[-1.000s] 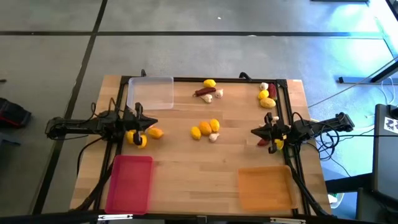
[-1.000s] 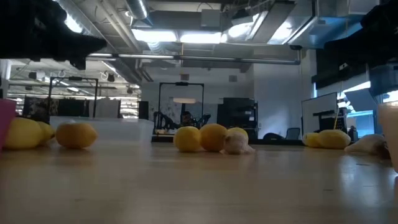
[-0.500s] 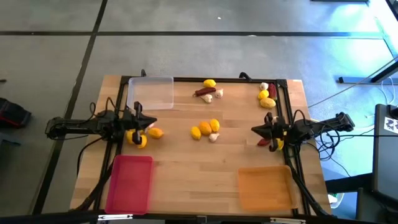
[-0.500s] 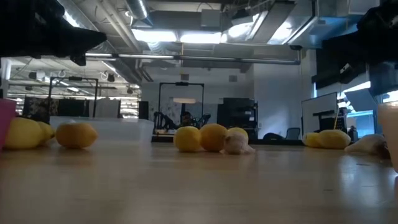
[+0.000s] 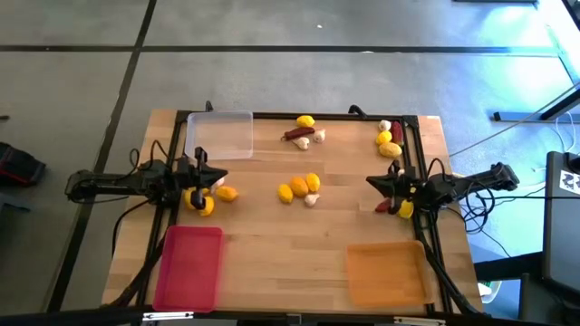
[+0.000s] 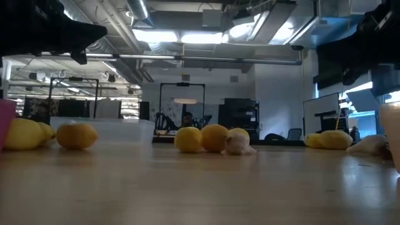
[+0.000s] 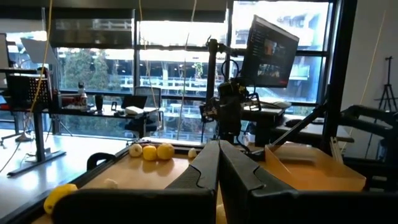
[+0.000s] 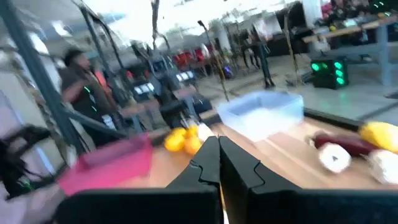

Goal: Sort produce into baskets
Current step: Put the yellow lemon into the left white bin

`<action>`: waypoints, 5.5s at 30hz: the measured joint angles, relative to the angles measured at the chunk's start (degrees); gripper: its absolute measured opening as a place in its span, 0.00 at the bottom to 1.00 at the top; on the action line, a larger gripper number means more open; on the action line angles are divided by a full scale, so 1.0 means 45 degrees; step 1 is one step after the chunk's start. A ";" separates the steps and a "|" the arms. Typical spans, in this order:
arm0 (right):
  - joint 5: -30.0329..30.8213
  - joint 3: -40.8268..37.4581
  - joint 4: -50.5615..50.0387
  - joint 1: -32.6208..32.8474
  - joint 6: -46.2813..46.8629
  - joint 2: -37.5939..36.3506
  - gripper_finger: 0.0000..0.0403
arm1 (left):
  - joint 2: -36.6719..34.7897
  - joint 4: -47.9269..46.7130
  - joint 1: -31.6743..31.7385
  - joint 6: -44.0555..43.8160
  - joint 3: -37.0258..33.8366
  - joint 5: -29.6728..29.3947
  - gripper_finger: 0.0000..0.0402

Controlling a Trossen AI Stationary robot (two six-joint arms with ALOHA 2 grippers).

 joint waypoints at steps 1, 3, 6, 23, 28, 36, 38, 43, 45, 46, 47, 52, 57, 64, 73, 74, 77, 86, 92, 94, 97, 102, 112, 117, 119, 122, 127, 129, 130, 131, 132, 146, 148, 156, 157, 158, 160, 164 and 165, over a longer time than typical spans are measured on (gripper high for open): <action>0.0182 0.0004 0.0047 0.0000 0.0009 0.0183 0.01 | 0.0134 0.0031 0.0000 0.0001 0.0000 0.0000 0.01; 0.0522 0.0073 0.0316 0.0000 0.0019 0.0666 0.01 | 0.0422 0.0072 0.0000 0.0064 0.0000 0.0000 0.01; 0.0902 0.0543 0.0102 0.0000 0.0021 0.1712 0.01 | 0.0962 0.0731 -0.0004 0.0078 0.0000 0.0004 0.01; 0.0761 0.4899 0.0212 -0.2313 0.0020 0.9336 0.01 | 0.3510 0.3154 -0.0005 0.0039 0.0000 0.0010 0.01; -0.0088 0.6141 0.0562 -0.3068 0.0043 1.1392 0.01 | 0.3567 0.3136 -0.0005 0.0112 0.0000 0.0010 0.01; 0.0194 0.7534 0.1645 -0.3283 0.0019 1.3829 0.01 | 0.3567 0.3115 -0.0005 0.0062 0.0000 0.0010 0.01; 0.0139 0.7732 0.1640 -0.3309 0.0019 1.4334 0.02 | 0.3567 0.3112 -0.0005 0.0058 0.0000 0.0010 0.01; -0.1022 0.8093 0.1461 -0.3775 0.0551 1.5612 0.18 | 0.3567 0.3097 0.0000 0.0055 0.0000 0.0010 0.01; -0.1597 0.8239 0.1233 -0.4044 0.0688 1.6135 0.28 | 0.3565 0.3102 -0.0003 0.0051 0.0000 0.0010 0.01; -0.1797 0.8384 0.0960 -0.4219 0.0783 1.6414 0.33 | 0.3564 0.3101 -0.0001 0.0049 0.0000 0.0010 0.01; -0.2007 0.8561 0.0608 -0.4405 0.0985 1.6697 0.38 | 0.3567 0.3098 -0.0001 0.0040 0.0000 0.0015 0.01; -0.2943 0.8965 -0.0991 -0.5032 0.2051 1.7947 0.57 | 0.3562 0.3080 -0.0024 -0.0519 0.0000 0.0012 0.01; -0.3156 0.8975 -0.0849 -0.5100 0.2154 1.8843 0.64 | 0.3562 0.2971 -0.0024 -0.0612 -0.0005 0.0015 0.01; -0.3968 0.8985 -0.0785 -0.5085 0.3067 1.9386 0.64 | 0.3562 0.2986 -0.0024 -0.0632 -0.0005 0.0010 0.01; -0.4259 0.8985 -0.0606 -0.5085 0.3746 1.9863 0.64 | 0.3562 0.2995 -0.0024 -0.0645 -0.0005 0.0010 0.01; -0.4274 0.8985 -0.0609 -0.5085 0.3783 1.9971 0.64 | 0.3562 0.2995 -0.0024 -0.0641 -0.0005 0.0010 0.01; -0.4294 0.8985 -0.0473 -0.5085 0.4356 2.0246 0.64 | 0.3562 0.2995 -0.0024 -0.0646 -0.0005 0.0010 0.01; -0.4187 0.8985 -0.0216 -0.5085 0.3882 2.0327 0.50 | 0.3562 0.3000 -0.0024 -0.0641 -0.0005 0.0010 0.01; -0.4167 0.8985 -0.0113 -0.5085 0.3345 2.0322 0.34 | 0.3562 0.3000 -0.0024 -0.0636 -0.0001 0.0010 0.01; -0.4075 0.8985 -0.0062 -0.5085 0.3168 2.0322 0.31 | 0.3562 0.3024 -0.0024 -0.0496 -0.0005 0.0000 0.01; -0.3944 0.8980 -0.0060 -0.5085 0.2843 2.0171 0.31 | 0.3555 0.3463 0.0015 0.0159 -0.0005 -0.0131 0.01; -0.3689 0.8980 -0.0491 -0.5085 0.1971 1.9256 0.32 | 0.3558 0.3865 0.0025 0.0073 -0.0005 -0.0286 0.01; -0.3517 0.8980 -0.0666 -0.5071 0.0267 1.7619 0.32 | 0.3617 0.3864 0.0802 0.0241 0.0282 -0.1744 0.30; -0.4108 0.8980 0.0483 -0.5071 -0.0714 1.7553 0.32 | 0.4246 0.3547 0.1110 -0.0001 0.0833 -0.1739 0.49; -0.4579 0.8979 0.1073 -0.5071 -0.1045 1.7553 0.32 | 0.4758 0.3544 0.1122 -0.0278 0.1128 -0.1735 0.56; -0.5285 0.8978 0.1801 -0.5071 -0.1392 1.7553 0.32 | 0.5761 0.3534 0.1068 -0.0380 0.1570 -0.1452 0.63; -0.5966 0.8980 0.2677 -0.5071 -0.1624 1.7553 0.32 | 0.7642 0.3554 0.0768 -0.1046 0.2396 -0.1389 0.68; -0.6039 0.8977 0.3135 -0.5071 -0.1665 1.7553 0.32 | 0.8434 0.3667 0.0603 -0.1249 0.2770 -0.1380 0.68; -0.6087 0.8977 0.3397 -0.5071 -0.1693 1.7553 0.32 | 0.8786 0.3661 0.0527 -0.1289 0.2956 -0.1370 0.68; -0.6145 0.8980 0.3634 -0.5071 -0.1711 1.7553 0.32 | 0.9143 0.3661 0.0450 -0.1323 0.3156 -0.1370 0.68; -0.6242 0.8976 0.3872 -0.5071 -0.1787 1.7553 0.32 | 0.9503 0.3670 0.0368 -0.1357 0.3373 -0.1374 0.67; -0.6353 0.8980 0.5035 -0.4671 -0.2669 1.7629 0.32 | 1.3914 0.4908 -0.0049 -0.2676 0.5737 -0.1367 0.66; -0.6387 0.8979 0.5357 -0.4430 -0.2696 1.7735 0.32 | 1.4444 0.5323 -0.0049 -0.2721 0.5930 -0.1365 0.66; -0.5848 0.8980 0.5706 -0.4046 -0.2993 1.7952 0.32 | 1.6065 0.5786 -0.0162 -0.3164 0.6884 -0.0511 0.66; -0.5848 0.8980 0.5719 -0.4046 -0.2998 1.7957 0.32 | 1.6214 0.5801 -0.0209 -0.3143 0.6991 -0.0521 0.66; -0.5848 0.8976 0.5720 -0.4046 -0.2993 1.7957 0.32 | 1.6331 0.5780 -0.0231 -0.3088 0.7058 -0.0544 0.66; -0.6041 0.8975 0.5836 -0.4046 -0.2999 1.7961 0.32 | 1.6551 0.5769 -0.0267 -0.2894 0.7282 -0.0597 0.66; -0.6706 0.8975 0.5989 -0.3958 -0.3030 1.7961 0.32 | 1.6730 0.5756 -0.0296 -0.2793 0.7489 -0.0721 0.66; -0.6663 0.8975 0.5963 -0.3910 -0.3046 1.7961 0.32 | 1.6735 0.5759 -0.0289 -0.2758 0.7495 -0.0779 0.66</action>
